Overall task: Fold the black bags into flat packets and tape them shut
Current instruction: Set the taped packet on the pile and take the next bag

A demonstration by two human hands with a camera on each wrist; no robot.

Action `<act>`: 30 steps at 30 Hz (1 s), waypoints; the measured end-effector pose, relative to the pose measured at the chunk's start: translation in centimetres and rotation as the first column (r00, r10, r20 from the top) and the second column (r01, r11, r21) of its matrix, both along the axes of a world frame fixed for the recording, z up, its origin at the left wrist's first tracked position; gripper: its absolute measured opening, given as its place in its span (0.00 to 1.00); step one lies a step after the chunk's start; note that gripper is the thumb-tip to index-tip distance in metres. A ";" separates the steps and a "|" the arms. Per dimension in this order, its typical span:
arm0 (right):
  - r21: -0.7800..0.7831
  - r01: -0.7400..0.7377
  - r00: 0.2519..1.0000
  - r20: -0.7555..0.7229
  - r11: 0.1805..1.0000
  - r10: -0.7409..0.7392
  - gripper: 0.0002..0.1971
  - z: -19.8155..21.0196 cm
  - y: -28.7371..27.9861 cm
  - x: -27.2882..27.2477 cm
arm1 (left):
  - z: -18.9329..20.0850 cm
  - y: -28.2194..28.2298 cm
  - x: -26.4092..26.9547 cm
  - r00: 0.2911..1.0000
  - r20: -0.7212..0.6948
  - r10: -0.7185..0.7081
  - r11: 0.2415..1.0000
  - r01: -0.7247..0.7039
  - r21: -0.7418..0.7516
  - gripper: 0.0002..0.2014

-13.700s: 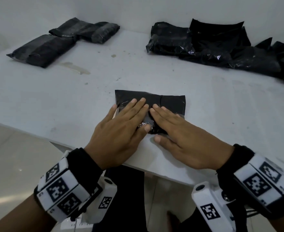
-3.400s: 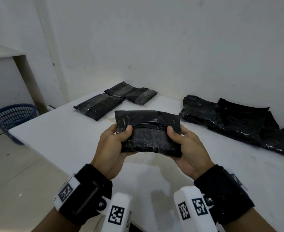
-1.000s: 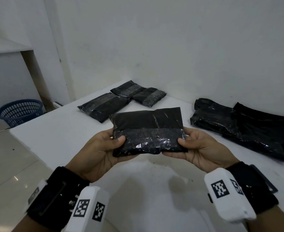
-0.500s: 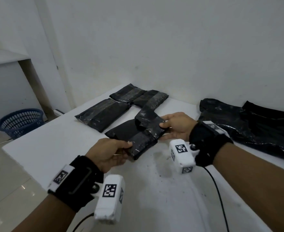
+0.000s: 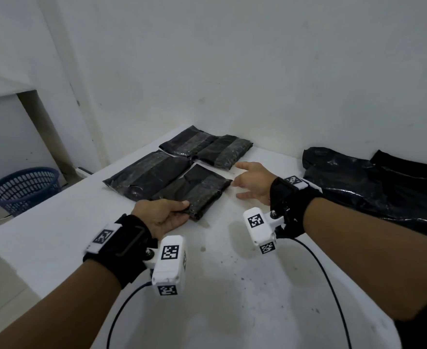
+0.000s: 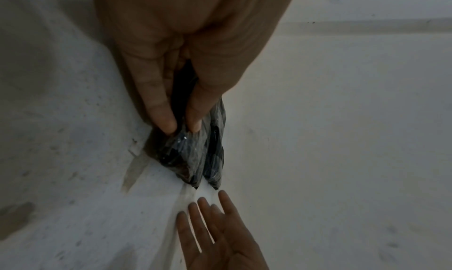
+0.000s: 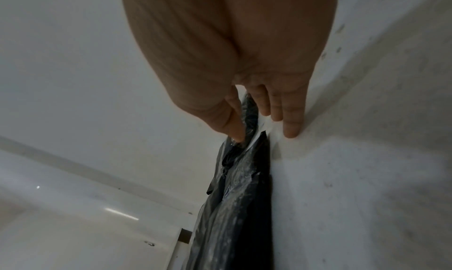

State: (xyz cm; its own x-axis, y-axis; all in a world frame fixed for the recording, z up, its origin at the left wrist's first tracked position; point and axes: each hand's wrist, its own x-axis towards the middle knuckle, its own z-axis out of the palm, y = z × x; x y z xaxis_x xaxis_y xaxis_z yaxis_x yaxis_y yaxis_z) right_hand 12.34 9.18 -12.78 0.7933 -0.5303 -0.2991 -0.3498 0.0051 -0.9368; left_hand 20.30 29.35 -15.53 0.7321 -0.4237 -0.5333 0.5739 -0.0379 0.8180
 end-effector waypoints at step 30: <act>-0.712 0.206 0.899 -0.133 0.671 -0.417 0.11 2.9 -10.5 -24.2 | 6.1 -15.1 -13.7 0.602 0.660 -0.449 0.894 0.295 0.338 0.08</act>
State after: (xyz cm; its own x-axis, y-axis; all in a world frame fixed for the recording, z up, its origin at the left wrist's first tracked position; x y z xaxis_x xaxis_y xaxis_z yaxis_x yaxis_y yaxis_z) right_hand -11.89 -1.29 -9.86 0.4890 -0.8698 0.0658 -0.6751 -0.4252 -0.6028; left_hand 6.60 14.21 -9.41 0.7113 -0.7027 -0.0173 -0.2724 -0.2983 0.9148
